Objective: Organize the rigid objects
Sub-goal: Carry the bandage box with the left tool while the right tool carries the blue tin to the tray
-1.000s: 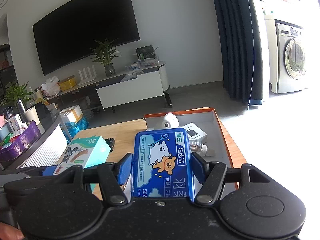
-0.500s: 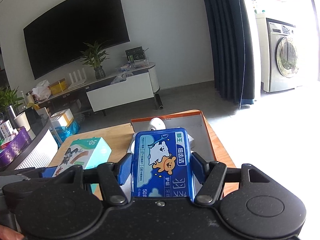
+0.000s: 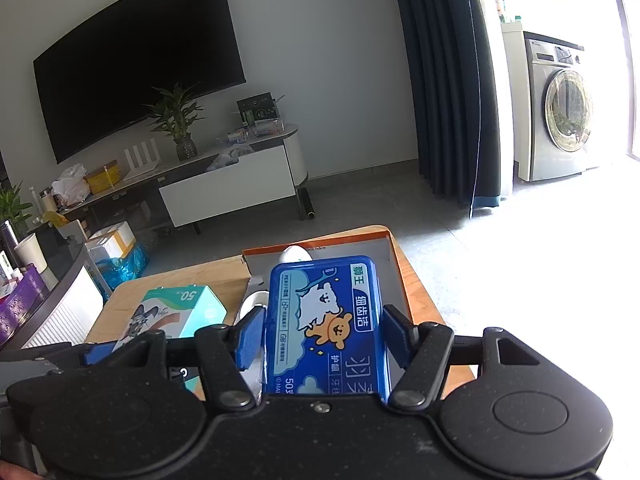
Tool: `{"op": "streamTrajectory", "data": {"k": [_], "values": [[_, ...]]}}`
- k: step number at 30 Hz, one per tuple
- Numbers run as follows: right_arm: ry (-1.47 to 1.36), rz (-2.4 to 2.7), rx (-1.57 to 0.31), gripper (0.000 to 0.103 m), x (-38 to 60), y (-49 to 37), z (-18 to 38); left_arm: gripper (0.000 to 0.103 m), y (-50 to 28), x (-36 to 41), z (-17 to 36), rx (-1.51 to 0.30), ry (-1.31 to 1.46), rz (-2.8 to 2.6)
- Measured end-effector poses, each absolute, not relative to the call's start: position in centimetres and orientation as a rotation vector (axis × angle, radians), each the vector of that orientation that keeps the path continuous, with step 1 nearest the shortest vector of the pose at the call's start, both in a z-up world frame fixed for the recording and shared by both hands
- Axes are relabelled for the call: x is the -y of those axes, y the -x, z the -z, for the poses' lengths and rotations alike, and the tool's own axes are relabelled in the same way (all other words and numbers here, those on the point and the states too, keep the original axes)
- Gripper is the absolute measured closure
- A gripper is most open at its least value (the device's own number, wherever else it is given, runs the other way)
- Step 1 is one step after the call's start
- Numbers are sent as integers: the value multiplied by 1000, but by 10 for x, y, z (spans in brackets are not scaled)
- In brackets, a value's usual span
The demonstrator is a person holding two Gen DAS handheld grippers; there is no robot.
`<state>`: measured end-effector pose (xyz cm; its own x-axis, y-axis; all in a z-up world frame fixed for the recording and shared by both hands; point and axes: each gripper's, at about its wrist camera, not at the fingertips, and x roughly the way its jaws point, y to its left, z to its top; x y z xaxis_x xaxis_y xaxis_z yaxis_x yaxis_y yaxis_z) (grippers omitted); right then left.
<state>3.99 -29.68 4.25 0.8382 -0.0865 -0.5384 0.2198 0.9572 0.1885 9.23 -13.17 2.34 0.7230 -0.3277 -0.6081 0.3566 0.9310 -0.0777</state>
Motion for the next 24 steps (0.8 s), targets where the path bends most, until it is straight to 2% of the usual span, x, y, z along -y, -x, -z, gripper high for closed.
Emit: {"op": "streamTrajectory", "data": {"k": [24], "values": [[-252,178,-541,27,327,-71,-56,32,-113,162,-27,-672,-82,427]]}}
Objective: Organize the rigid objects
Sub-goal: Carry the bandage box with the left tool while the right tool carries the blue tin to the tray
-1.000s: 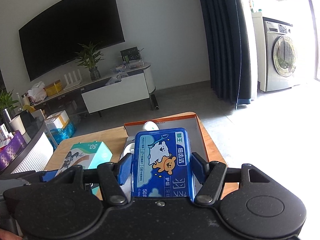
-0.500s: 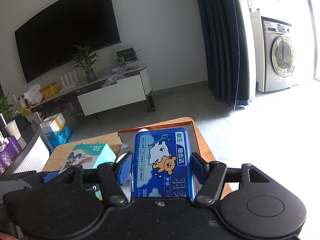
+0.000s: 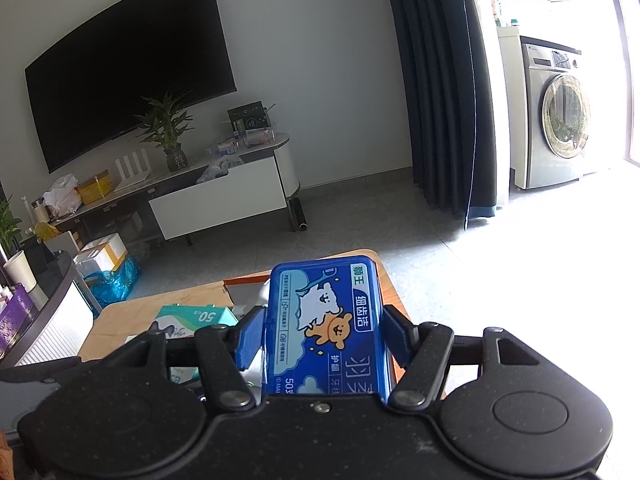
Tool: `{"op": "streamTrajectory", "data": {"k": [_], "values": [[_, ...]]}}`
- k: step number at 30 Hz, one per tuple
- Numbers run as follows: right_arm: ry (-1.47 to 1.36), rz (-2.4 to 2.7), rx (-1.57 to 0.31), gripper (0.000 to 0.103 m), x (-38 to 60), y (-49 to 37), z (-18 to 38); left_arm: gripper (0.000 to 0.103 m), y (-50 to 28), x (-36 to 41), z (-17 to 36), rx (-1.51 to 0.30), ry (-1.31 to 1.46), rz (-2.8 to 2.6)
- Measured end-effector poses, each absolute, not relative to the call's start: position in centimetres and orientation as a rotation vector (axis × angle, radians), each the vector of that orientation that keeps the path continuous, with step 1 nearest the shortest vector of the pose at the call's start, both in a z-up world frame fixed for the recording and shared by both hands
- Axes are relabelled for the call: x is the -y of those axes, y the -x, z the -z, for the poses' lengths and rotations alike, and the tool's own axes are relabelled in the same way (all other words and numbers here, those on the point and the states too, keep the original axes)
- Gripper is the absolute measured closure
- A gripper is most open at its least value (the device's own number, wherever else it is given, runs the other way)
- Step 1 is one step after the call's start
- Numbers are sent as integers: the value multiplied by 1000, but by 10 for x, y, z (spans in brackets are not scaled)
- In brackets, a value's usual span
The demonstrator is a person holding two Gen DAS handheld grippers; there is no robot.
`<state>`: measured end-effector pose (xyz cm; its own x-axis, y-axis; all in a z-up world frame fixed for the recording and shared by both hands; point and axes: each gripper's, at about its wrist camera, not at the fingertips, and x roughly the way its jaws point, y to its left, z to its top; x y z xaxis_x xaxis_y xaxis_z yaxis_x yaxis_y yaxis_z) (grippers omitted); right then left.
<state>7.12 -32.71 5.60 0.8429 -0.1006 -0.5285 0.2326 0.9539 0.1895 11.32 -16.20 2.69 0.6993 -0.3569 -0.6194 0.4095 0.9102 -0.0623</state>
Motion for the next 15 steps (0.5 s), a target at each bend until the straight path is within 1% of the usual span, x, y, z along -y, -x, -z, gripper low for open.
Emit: {"op": "streamTrajectory", "data": {"k": [15], "values": [[-246,177,-558,27,326,-82,-46,32,-124,170,-21,-694,-88,448]]}}
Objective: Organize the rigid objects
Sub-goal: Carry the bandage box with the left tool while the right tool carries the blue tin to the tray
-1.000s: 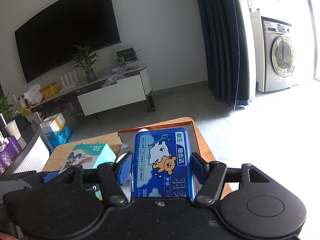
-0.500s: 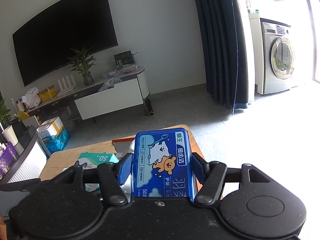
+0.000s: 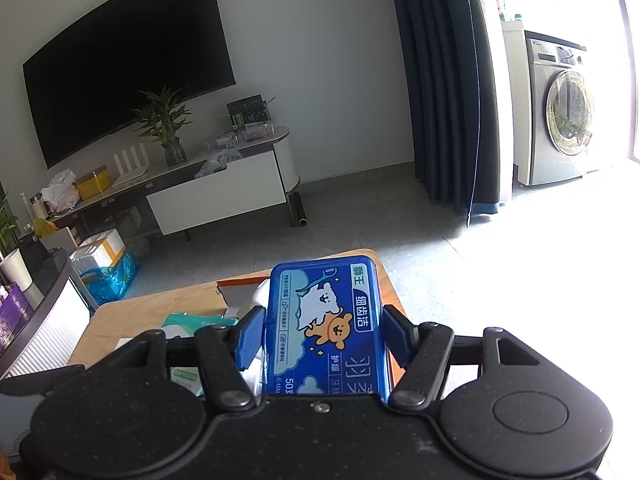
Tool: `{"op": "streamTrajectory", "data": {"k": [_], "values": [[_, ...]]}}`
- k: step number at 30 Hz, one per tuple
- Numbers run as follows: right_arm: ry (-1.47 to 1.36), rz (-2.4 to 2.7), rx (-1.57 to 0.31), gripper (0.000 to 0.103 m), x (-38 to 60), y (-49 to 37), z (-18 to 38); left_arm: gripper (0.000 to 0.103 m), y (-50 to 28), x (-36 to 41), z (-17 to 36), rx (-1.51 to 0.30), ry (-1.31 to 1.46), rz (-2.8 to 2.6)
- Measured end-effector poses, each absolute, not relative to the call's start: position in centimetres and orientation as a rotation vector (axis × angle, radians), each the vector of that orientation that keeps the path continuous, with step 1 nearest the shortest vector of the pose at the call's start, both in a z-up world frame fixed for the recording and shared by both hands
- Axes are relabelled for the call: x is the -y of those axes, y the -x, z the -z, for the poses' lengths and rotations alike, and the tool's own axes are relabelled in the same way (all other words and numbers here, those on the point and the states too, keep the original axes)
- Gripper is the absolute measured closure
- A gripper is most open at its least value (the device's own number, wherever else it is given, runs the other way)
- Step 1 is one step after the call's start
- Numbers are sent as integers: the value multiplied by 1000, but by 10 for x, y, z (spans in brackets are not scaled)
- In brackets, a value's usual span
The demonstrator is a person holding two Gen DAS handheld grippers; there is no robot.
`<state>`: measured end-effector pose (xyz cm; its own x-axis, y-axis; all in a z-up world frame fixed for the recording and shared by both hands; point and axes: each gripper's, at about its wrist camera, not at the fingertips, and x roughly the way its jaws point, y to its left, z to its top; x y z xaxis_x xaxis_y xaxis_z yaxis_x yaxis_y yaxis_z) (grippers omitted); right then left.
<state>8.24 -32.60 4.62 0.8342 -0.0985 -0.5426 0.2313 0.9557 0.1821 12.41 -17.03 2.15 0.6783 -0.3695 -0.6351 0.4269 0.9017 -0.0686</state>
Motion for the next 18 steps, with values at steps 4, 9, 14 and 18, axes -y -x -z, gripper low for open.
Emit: {"op": "streamTrajectory", "data": {"k": [4,9,14,18], "values": [[-246,176,-565,27,328,-87,-45,32,-129,171,-20,-699,-88,448],[-241,176,-572,27,331,-93,-42,32,-132,173,-18,-705,-89,449],[-238,174,-586,27,330,-99,-38,32,-136,175,-15,-715,-89,454],[-239,171,-605,27,333,-108,-34,31,-140,177,-13,-723,-87,457]]}}
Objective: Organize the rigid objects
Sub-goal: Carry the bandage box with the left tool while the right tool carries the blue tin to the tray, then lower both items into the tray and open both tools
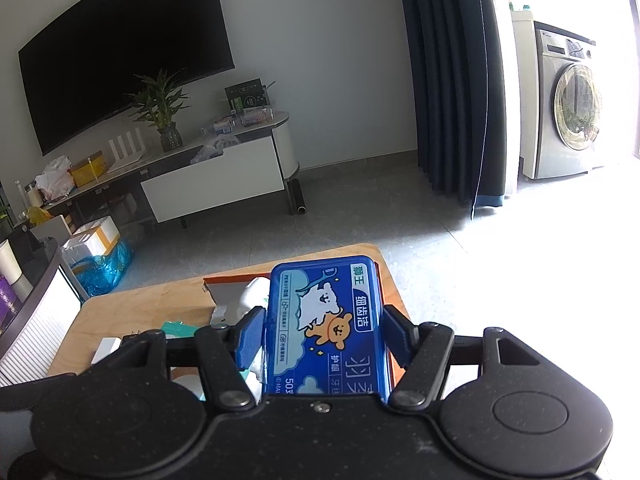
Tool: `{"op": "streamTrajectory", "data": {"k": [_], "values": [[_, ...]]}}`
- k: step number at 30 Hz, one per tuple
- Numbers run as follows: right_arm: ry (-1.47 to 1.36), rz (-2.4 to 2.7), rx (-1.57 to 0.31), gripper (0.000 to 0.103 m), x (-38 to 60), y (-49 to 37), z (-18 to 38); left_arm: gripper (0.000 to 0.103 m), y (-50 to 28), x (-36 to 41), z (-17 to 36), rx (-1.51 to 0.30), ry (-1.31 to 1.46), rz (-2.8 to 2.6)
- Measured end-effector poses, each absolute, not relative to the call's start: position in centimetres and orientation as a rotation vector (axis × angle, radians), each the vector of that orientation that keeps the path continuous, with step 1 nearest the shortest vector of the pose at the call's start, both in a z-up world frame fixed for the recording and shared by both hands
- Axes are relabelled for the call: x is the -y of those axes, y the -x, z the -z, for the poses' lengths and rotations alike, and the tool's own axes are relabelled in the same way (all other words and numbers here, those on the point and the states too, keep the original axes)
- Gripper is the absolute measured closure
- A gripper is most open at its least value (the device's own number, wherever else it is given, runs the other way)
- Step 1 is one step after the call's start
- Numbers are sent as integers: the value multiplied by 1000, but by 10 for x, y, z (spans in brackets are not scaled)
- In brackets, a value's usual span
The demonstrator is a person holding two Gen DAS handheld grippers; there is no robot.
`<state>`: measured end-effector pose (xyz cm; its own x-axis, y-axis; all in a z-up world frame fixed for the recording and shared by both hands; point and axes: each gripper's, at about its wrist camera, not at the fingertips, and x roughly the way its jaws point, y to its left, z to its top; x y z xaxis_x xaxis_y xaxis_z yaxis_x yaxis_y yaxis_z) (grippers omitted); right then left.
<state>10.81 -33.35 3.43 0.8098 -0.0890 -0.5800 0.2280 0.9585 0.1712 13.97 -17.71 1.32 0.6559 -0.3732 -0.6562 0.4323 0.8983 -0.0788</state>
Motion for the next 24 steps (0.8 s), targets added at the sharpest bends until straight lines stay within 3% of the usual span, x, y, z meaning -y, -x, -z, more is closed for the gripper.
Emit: {"op": "streamTrajectory", "data": {"k": [16,24], "values": [[-213,169,-694,27,342,-156,-15,31,-150,180,-5,-753,-83,455],[-215,184,-604,23,348,-157,-21,31,-154,186,-2,-759,-92,467]]}}
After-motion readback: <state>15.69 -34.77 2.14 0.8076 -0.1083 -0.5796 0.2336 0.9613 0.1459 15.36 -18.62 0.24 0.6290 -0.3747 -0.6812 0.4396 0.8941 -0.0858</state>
